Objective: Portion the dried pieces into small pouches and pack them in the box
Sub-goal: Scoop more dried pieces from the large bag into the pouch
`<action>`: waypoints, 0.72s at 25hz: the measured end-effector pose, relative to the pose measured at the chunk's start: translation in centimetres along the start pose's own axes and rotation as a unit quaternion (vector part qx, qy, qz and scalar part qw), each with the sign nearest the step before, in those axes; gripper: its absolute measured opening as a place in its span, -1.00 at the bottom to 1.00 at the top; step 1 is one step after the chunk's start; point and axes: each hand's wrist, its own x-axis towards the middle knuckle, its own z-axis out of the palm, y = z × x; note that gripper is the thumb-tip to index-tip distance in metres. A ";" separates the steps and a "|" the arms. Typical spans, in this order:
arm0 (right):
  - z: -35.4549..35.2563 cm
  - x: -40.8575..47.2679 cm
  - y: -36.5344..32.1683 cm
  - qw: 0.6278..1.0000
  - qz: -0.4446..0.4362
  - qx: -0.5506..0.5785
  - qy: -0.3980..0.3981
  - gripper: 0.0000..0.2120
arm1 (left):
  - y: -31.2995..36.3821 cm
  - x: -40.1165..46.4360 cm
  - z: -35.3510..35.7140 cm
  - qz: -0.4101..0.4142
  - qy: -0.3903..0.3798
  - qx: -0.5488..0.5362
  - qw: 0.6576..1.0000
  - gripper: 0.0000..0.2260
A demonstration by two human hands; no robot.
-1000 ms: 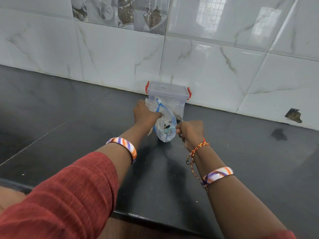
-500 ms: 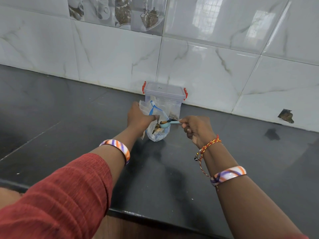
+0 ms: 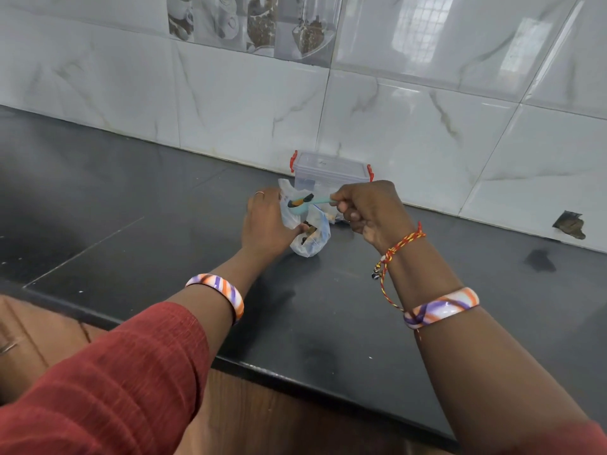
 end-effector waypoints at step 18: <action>-2.3 -0.7 3.9 0.816 -0.453 -0.324 0.154 -0.88 | 3.9 0.3 0.8 -0.127 -0.088 -0.305 0.940 -0.51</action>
